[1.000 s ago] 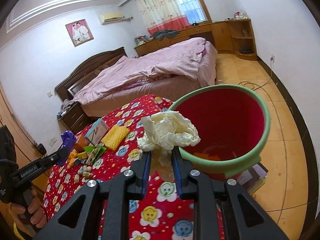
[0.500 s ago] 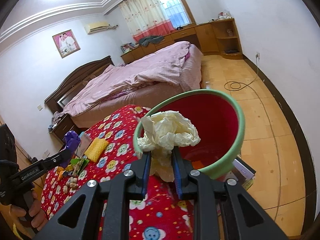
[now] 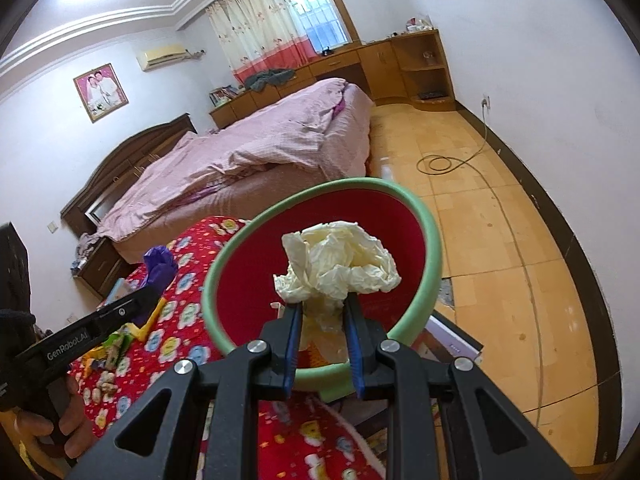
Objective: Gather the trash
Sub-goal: 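Carry the purple wrapper and white tissue over the red bucket, then open both tools to drop the wrapper and tissue into the bucket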
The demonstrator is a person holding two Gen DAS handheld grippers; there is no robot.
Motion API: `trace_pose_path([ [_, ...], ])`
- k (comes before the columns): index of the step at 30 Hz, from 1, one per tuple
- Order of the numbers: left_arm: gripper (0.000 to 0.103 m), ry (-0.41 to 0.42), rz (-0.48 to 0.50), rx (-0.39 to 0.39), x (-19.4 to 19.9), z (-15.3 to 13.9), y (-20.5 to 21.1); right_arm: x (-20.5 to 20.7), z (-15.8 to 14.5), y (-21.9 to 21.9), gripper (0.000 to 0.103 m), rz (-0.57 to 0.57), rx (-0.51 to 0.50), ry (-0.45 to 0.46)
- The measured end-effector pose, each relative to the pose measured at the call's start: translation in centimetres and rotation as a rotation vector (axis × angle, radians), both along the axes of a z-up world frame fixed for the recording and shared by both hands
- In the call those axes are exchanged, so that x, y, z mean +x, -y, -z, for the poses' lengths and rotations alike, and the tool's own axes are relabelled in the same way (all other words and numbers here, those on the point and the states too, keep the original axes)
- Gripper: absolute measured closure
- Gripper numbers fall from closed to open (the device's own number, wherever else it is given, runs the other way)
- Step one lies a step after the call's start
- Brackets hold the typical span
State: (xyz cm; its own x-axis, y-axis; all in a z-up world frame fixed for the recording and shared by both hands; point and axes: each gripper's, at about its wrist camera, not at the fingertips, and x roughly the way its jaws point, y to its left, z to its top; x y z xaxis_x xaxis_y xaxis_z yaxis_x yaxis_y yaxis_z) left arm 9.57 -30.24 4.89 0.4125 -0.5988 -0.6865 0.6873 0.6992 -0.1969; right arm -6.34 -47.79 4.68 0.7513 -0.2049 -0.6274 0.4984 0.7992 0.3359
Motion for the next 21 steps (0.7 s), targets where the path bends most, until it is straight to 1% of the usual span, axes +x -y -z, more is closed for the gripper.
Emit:
trace_pose_path([
  [5,0.071,-0.014,0.021,0.039,0.7,1.4,2.4,0.9,0.7,0.9,0.079,0.012,-0.012,-0.042],
  [11,0.071,-0.038,0.03,0.073,1.6,3.1,3.9,1.8,1.4,1.0,0.079,0.024,-0.04,-0.081],
  [14,0.071,-0.012,0.037,0.083,1.5,3.2,4.4,1.9,1.7,1.1,0.078,0.025,-0.046,-0.095],
  [16,0.071,-0.008,0.044,0.088,1.4,3.2,4.6,2.0,1.9,1.3,0.076,0.025,-0.043,-0.102],
  [20,0.071,-0.005,0.052,0.092,1.4,3.2,5.0,2.2,2.5,1.8,0.075,0.031,-0.027,-0.12],
  [21,0.07,-0.004,0.053,0.093,1.5,3.2,5.0,2.2,2.6,1.8,0.073,0.034,-0.028,-0.129],
])
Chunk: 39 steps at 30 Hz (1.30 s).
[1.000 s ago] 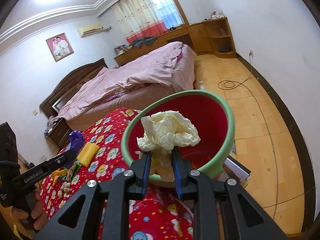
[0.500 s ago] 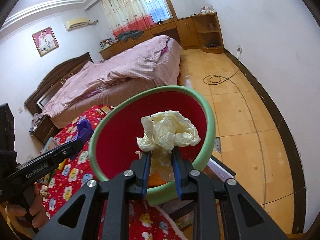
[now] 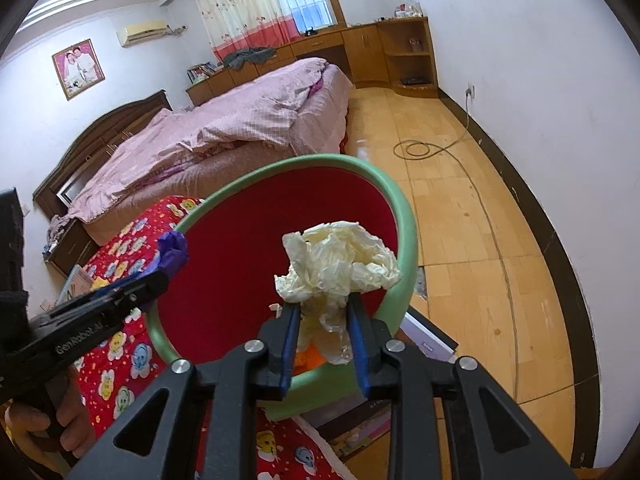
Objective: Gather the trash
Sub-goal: 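Open both tools to drop the wrapper and tissue into the bucket, then move left tool to the orange cloth bow while right tool reaches yellow foam net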
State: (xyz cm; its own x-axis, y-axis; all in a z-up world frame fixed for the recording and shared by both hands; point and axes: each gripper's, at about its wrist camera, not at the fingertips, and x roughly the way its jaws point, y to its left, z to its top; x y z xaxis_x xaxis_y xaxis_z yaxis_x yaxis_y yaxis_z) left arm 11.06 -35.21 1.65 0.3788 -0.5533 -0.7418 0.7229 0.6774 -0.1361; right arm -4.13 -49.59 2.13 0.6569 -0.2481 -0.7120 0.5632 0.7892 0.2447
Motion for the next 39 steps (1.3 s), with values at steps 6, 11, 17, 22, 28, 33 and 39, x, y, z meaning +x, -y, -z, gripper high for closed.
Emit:
trace_pose_path([
  [6,0.051,-0.005,-0.006,0.004,-0.1,-0.1,0.3,0.0,0.2,-0.1,0.063,0.007,0.006,-0.012],
  [11,0.051,-0.003,-0.012,-0.004,0.0,-0.4,0.1,0.0,0.1,-0.1,0.054,0.002,0.009,-0.002],
  [17,0.051,-0.004,-0.033,-0.019,0.0,-1.2,-1.1,-0.3,-0.5,-0.6,0.045,-0.003,0.001,0.016],
  [22,0.051,-0.007,-0.054,-0.026,-0.1,-1.7,-2.2,-0.5,-1.2,-1.2,0.043,-0.009,-0.01,0.027],
  [28,0.051,-0.007,-0.086,-0.04,-0.4,-2.5,-4.3,-0.7,-2.2,-2.1,0.04,-0.021,-0.024,0.046],
  [33,0.051,-0.001,-0.114,-0.051,-0.8,-3.2,-6.3,-0.8,-3.1,-3.3,0.036,-0.036,-0.04,0.061],
  [39,0.051,0.014,-0.17,-0.05,-1.0,-3.9,-9.3,-0.8,-4.0,-5.1,0.034,-0.063,-0.052,0.084],
])
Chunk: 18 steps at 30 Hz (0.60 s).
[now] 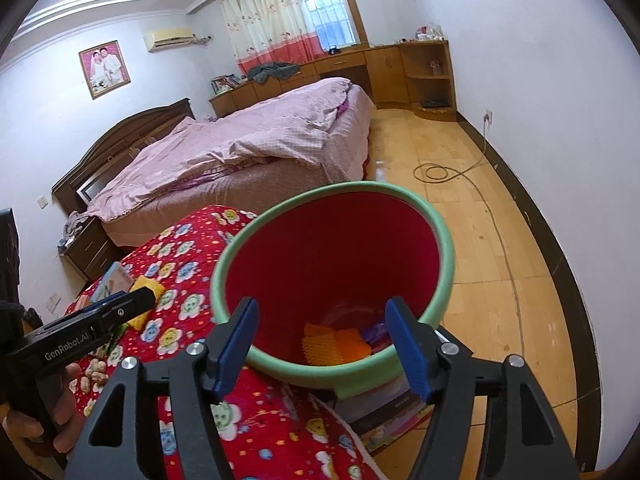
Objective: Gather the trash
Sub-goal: 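Move left tool to the orange cloth bow while right tool reaches yellow foam net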
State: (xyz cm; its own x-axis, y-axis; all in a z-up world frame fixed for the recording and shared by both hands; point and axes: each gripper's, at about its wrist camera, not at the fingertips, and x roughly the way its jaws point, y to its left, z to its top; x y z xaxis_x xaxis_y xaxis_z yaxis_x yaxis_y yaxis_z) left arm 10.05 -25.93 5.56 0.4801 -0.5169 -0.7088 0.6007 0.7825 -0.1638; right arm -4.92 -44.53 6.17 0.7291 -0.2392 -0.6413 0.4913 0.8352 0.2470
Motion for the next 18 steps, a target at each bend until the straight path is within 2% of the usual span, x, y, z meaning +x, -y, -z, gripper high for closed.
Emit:
trace_pose_path([
  [10,0.051,0.0,-0.114,-0.006,0.2,-0.4,-5.9,1.2,-1.3,-3.9,0.03,-0.089,-0.001,0.036],
  [18,0.051,0.007,-0.218,-0.005,1.9,-0.3,-11.6,3.1,-1.1,-6.9,0.026,-0.155,0.01,0.029],
])
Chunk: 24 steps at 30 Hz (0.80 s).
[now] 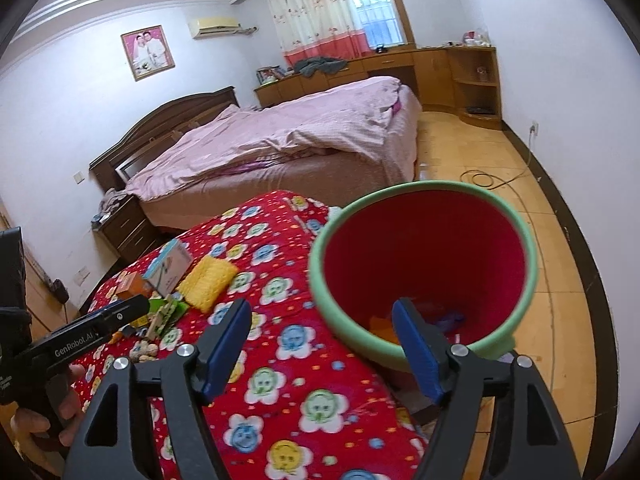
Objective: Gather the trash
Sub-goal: 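Move left tool to the orange cloth bow while right tool reaches yellow foam net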
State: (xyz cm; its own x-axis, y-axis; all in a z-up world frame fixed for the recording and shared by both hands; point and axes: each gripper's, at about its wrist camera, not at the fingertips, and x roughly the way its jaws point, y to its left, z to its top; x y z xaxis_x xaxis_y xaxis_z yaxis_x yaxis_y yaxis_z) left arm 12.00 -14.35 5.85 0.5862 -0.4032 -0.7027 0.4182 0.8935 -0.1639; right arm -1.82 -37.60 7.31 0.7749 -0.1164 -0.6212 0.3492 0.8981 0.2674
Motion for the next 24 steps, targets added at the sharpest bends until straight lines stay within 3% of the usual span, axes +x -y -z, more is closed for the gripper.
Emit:
trace_pose_path([
  [14,0.051,-0.023,-0.226,0.036,5.0,1.8,-9.8,5.2,1.3,-4.7,0.024,-0.098,0.011,-0.041],
  [24,0.045,-0.07,-0.35,0.076,8.7,4.9,-13.5,9.5,2.9,-6.8,0.024,-0.142,0.017,-0.085],
])
